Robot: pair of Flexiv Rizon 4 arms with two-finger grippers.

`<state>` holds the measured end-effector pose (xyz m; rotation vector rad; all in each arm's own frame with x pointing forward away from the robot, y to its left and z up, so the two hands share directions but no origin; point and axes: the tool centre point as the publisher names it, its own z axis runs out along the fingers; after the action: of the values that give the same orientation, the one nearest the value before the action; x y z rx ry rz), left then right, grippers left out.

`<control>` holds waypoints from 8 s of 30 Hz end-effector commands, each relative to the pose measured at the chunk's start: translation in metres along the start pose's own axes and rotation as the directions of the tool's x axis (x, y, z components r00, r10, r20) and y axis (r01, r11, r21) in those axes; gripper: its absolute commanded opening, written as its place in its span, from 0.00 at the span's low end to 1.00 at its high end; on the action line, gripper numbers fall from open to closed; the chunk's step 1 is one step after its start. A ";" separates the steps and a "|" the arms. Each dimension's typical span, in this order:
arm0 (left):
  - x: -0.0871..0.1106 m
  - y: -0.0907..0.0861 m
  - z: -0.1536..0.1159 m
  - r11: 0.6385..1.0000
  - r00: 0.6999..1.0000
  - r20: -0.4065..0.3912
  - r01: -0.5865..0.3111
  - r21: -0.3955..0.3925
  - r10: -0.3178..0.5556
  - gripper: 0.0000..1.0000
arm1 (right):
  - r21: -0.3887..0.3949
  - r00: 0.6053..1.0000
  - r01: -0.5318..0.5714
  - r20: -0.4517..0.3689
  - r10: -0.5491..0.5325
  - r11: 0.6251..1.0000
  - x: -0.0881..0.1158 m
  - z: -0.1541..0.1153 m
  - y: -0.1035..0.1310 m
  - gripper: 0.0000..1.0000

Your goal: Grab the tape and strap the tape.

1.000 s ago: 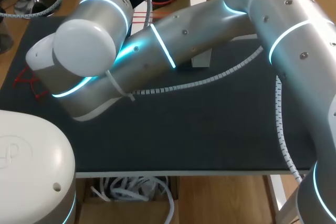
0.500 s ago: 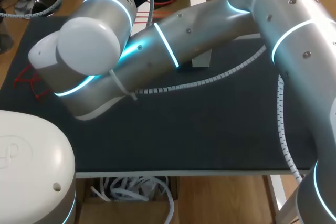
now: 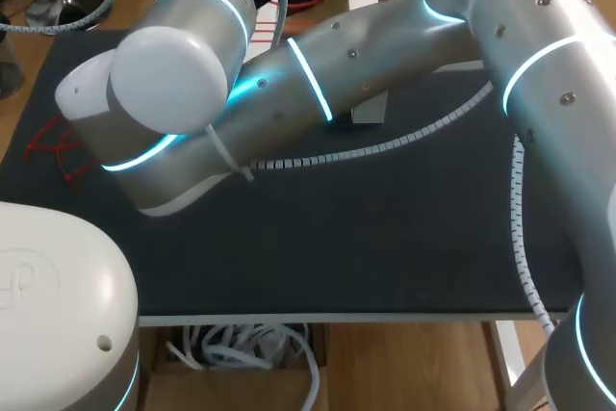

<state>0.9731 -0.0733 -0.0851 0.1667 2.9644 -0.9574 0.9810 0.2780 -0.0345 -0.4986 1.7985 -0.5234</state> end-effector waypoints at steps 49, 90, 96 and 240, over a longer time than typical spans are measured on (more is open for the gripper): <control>-0.001 0.000 -0.001 1.000 1.000 -0.004 0.000 -0.003 0.000 0.00 | -0.019 0.999 0.032 -0.025 -0.032 0.999 -0.002 0.003 0.027 0.00; -0.001 0.000 -0.001 1.000 1.000 -0.004 0.000 -0.003 0.000 0.00 | -0.020 0.999 0.014 -0.038 -0.014 1.000 -0.002 0.001 0.012 0.02; -0.001 0.000 -0.001 1.000 1.000 -0.004 0.000 -0.003 0.000 0.00 | -0.031 0.999 0.013 -0.032 -0.014 0.999 -0.002 -0.003 0.012 0.02; 0.102 0.295 -0.021 0.647 0.673 -0.023 0.702 -0.298 -0.740 0.00 | 0.054 1.000 0.000 0.023 -0.001 0.999 -0.005 -0.032 -0.080 1.00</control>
<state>0.8976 0.1703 -0.2292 -1.0637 3.2320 -0.4777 0.9575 0.2202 0.0225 -0.4613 1.7561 -0.5621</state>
